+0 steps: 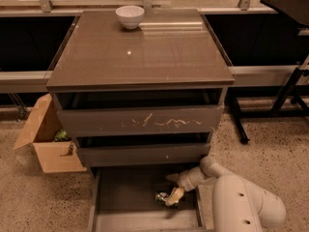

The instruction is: Place green can into bottom drawer

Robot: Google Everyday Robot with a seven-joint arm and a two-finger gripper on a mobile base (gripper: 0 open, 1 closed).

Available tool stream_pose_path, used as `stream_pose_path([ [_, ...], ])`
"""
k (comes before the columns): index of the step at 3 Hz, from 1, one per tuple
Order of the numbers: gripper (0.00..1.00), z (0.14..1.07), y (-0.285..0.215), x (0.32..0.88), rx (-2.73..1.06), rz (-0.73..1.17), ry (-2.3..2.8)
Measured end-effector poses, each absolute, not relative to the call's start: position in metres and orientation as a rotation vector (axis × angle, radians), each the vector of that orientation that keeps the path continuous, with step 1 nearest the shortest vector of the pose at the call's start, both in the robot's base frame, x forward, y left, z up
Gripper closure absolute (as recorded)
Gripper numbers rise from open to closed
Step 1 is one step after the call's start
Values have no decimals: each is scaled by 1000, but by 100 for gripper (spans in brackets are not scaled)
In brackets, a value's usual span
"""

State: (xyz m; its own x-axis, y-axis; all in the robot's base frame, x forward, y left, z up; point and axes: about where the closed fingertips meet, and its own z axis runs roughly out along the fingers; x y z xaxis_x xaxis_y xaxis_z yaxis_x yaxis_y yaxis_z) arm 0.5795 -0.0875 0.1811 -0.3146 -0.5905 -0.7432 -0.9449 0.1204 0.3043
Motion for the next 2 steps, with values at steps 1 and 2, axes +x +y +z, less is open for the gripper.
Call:
stream_pose_path([
  [1,0,194,-93,565,-1458,1034,1970],
  [2,0,217,-102,548,-1421,1010,1948],
])
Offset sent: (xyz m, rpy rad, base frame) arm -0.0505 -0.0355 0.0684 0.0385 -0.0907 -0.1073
